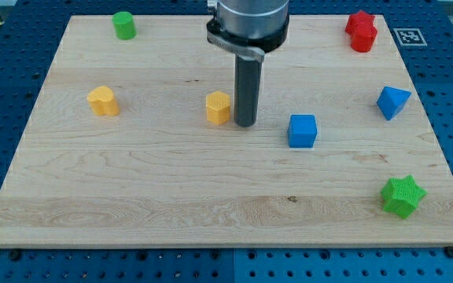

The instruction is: Move the blue cube to the top center

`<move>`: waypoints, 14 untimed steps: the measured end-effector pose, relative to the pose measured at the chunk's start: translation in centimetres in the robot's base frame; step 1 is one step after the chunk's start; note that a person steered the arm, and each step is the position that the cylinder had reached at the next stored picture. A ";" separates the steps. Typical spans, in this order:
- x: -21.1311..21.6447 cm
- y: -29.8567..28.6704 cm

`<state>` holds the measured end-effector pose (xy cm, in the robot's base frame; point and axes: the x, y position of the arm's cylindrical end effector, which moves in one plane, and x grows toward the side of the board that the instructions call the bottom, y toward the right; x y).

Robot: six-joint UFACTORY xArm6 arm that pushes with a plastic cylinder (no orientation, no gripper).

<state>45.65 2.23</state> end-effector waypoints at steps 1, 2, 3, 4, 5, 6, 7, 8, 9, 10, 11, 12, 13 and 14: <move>2.7 1.7; 4.6 5.0; 5.4 7.5; 5.3 7.5; 3.0 7.6; 0.4 7.6; -1.8 7.8; -3.8 8.5; -3.7 9.5; -3.7 11.3; -3.7 12.6; -3.8 12.7; -4.9 12.0; -7.4 11.7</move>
<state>38.29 13.93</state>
